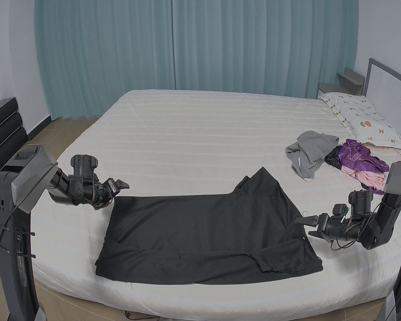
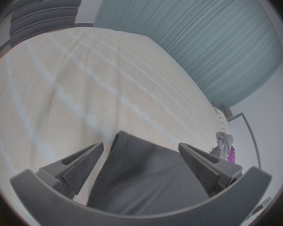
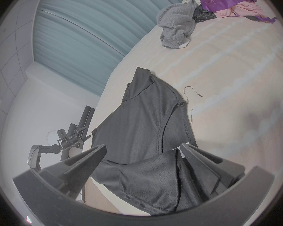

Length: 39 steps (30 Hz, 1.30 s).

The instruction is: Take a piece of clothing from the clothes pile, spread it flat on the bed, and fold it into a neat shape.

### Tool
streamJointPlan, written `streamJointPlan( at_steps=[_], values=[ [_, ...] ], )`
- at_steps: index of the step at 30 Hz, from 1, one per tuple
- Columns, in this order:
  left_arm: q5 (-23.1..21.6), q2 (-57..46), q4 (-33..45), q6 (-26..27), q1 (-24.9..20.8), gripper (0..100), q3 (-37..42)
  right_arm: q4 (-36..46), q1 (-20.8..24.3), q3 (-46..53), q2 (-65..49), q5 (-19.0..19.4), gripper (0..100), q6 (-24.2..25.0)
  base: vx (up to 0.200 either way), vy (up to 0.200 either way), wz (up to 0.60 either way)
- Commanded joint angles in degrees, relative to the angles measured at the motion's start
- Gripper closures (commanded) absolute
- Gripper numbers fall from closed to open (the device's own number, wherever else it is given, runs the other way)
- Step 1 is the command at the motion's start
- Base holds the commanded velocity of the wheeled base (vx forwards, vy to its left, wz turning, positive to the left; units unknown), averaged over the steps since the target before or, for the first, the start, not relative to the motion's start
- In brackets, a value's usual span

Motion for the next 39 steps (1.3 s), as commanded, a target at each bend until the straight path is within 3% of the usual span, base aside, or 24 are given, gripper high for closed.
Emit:
streamJointPlan(
  at_steps=[1,10,11,17,26,31,39],
  values=[
    [0.08,8.1,-1.33,0.85,-0.24,0,-6.71,0.07,0.81,-0.35,0.75,-0.28,0,-0.3,0.0,0.0,0.0],
    [-0.01,10.74,-2.03,0.41,-0.24,0,-11.37,0.07,0.89,-1.84,0.93,-0.45,0,-0.12,0.0,0.0,0.0],
    [-0.01,10.74,-1.94,0.33,-0.24,100,-11.19,0.16,0.89,-2.37,0.93,-0.54,0,-0.12,0.0,0.0,0.0],
    [0.69,10.21,-2.73,0.06,-0.06,100,-11.37,0.86,1.51,-5.54,1.37,-2.65,0,-0.03,0.0,0.0,0.0],
    [1.39,8.28,-5.37,-3.98,0.2,100,-9.17,5.52,4.58,-18.98,5.41,-11.62,0,0.06,0.0,0.0,0.0],
    [1.48,7.23,-5.37,-4.07,0.11,100,-7.5,13.25,7.66,-32.43,11.12,-18.38,0,-0.21,0.0,0.0,0.0],
    [1.57,6.17,-5.37,-4.16,-0.24,100,-5.21,23.54,8.8,-54.05,22.37,-23.83,0,-0.3,0.0,0.0,0.0]
  ],
)
